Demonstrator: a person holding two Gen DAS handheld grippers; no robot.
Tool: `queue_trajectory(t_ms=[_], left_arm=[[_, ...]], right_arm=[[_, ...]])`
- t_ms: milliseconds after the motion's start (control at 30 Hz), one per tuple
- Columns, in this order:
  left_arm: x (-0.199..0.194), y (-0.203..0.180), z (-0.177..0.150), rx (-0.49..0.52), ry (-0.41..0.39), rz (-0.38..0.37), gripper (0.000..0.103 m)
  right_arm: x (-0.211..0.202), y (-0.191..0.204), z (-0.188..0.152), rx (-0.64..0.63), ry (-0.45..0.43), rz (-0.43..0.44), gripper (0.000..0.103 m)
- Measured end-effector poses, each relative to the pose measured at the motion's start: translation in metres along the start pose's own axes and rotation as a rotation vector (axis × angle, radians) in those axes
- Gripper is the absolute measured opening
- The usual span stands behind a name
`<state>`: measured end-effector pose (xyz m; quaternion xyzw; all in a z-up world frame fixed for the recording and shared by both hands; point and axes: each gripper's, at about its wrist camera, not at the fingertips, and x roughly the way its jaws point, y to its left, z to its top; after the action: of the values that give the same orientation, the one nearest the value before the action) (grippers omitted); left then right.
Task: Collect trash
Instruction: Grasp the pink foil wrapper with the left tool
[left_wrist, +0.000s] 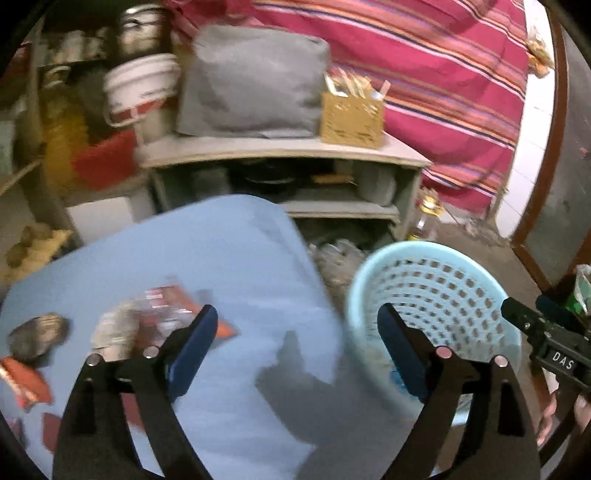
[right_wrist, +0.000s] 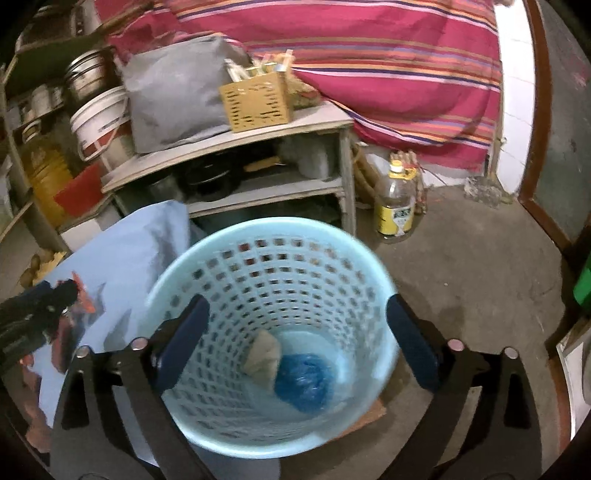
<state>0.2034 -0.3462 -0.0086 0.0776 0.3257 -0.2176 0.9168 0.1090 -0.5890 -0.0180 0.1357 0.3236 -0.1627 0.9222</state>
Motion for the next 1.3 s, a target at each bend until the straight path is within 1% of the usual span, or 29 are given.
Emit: queue_trajectory(t_ms=[133,200,267,367,500,667,800,900,1000,1100,1233,1300], left_arm=[[-0.033,0.041,-0.012,-0.016,-0.039,0.059,0.092],[-0.052,0.064,-0.02,-0.024,-0.054,0.097,0.095],[-0.07,0.091,-0.029,-0.039,-0.064,0.134,0.096],[-0.095,0.133,-0.045,-0.058,-0.061,0.203,0.097],[-0.124,0.186,-0.069,-0.081,-0.065,0.295,0.097],[-0.151,0.263,-0.104,-0.177,-0.045,0.364,0.097],[-0.161,0.308,-0.138,-0.237,-0.022,0.418,0.097],[-0.159,0.328,-0.155,-0.269,0.004,0.428,0.097],[-0.151,0.336,-0.169,-0.271,0.031,0.431,0.097],[-0.138,0.349,-0.18,-0.28,0.088,0.432,0.097],[-0.131,0.366,-0.19,-0.307,0.121,0.441,0.097],[-0.129,0.374,-0.192,-0.329,0.128,0.434,0.097]], right_arm=[[-0.009,0.043,-0.004,-0.055,-0.02,0.016,0.099],[-0.014,0.064,-0.005,-0.069,-0.029,0.047,0.099],[-0.023,0.09,-0.006,-0.091,-0.05,0.083,0.099],[-0.035,0.125,-0.01,-0.108,-0.073,0.134,0.099],[-0.044,0.165,-0.017,-0.124,-0.081,0.196,0.099],[-0.043,0.212,-0.035,-0.196,-0.066,0.213,0.099],[-0.038,0.233,-0.048,-0.225,-0.048,0.213,0.099],[-0.032,0.251,-0.058,-0.241,-0.024,0.217,0.099],[-0.026,0.262,-0.064,-0.263,-0.004,0.211,0.099],[-0.019,0.275,-0.069,-0.278,0.02,0.223,0.099],[-0.013,0.29,-0.07,-0.286,0.041,0.241,0.099],[-0.01,0.298,-0.07,-0.285,0.05,0.257,0.099]])
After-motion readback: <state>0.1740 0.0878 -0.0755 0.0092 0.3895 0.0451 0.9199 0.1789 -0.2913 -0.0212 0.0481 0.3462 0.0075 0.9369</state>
